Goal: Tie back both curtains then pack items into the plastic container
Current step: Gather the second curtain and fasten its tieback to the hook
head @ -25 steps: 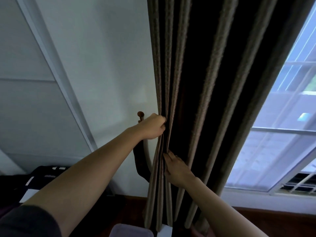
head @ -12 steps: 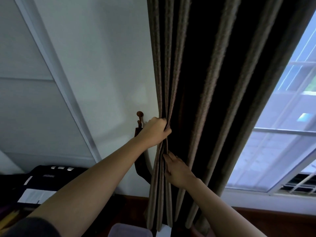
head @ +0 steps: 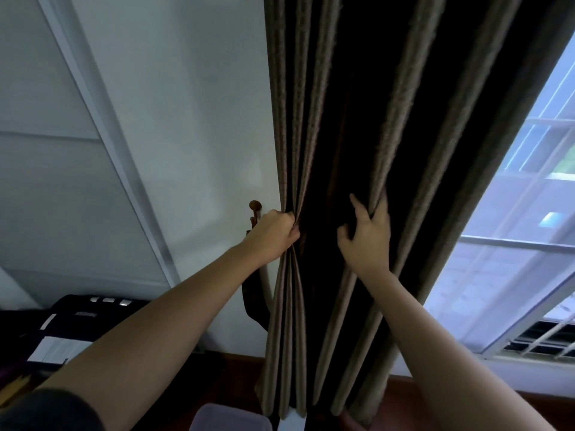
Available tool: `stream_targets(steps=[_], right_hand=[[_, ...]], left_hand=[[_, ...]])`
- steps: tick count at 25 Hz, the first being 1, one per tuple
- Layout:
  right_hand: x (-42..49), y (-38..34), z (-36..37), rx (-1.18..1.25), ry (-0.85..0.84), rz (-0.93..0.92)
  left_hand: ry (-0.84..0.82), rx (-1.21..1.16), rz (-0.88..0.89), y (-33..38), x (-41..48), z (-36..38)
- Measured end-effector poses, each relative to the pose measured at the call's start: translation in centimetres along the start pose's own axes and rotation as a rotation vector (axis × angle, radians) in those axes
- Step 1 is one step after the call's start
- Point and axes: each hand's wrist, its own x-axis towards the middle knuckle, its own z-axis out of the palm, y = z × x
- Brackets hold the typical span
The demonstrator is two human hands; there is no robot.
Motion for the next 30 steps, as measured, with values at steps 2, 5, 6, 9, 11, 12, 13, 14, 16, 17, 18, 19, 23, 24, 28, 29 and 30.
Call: stream_targets(steps=[2,5,6,9,11,12,13,14,16,17,18,19,23,24,28,29,30], right_hand=[[0.2,0.7,0.3,0.04,-0.182,-0.017],[-2.7,1.9,1.4,0.054,-0.395,-0.097],[-3.8,2.2,1.8,0.051,-0.47,-0.101],[-6.7,2.9,3.2,-0.006,-0.664,-0.128],[-7.7,3.2,3.8,-0.019,-0.722,-0.132],[-8.0,3.2,4.0,-0.027,-0.743,-0.125],[-8.3,3.2,4.0,-0.039,-0.763,-0.119],[-8.5,3.2,4.0,-0.048,-0.782,-0.115],[-8.9,3.1,3.9,-0.078,-0.807,-0.116],[-8.9,3.1,3.8,-0.096,-0.813,-0.121],[-8.9,3.0,3.8,-0.107,-0.813,-0.127],[-8.8,2.9,3.7,-0.12,-0.813,-0.132],[-8.5,2.9,3.4,-0.165,-0.817,-0.175],[-8.5,3.0,3.4,-0.174,-0.815,-0.183],[-8.5,2.6,3.2,-0.197,-0.834,-0.186],[-8.6,2.4,3.1,-0.2,-0.842,-0.183],[-8.6,2.2,3.0,-0.204,-0.848,-0.181]], left_hand=[[-0.012,-0.008,0.006,0.2,0.0,0.2],[-0.006,0.006,-0.007,0.6,0.3,0.3],[-0.003,0.005,-0.013,0.9,0.5,0.4],[-0.021,-0.013,-0.02,1.2,1.0,0.6],[-0.029,-0.019,-0.028,1.2,1.2,0.8],[-0.031,-0.019,-0.033,1.3,1.3,0.9],[-0.029,-0.016,-0.033,1.4,1.3,1.0],[-0.027,-0.012,-0.034,1.5,1.4,1.1],[-0.025,-0.015,-0.031,1.9,1.4,1.3],[-0.025,-0.021,-0.024,2.1,1.5,1.4],[-0.027,-0.032,-0.018,2.3,1.5,1.4],[-0.031,-0.044,-0.01,2.5,1.5,1.4],[-0.075,-0.075,0.007,3.4,1.4,1.7],[-0.077,-0.071,0.001,3.6,1.4,1.6],[-0.099,-0.085,-0.016,4.4,1.5,1.3],[-0.108,-0.099,-0.016,4.7,1.6,1.2],[-0.109,-0.105,-0.015,5.0,1.6,1.2]])
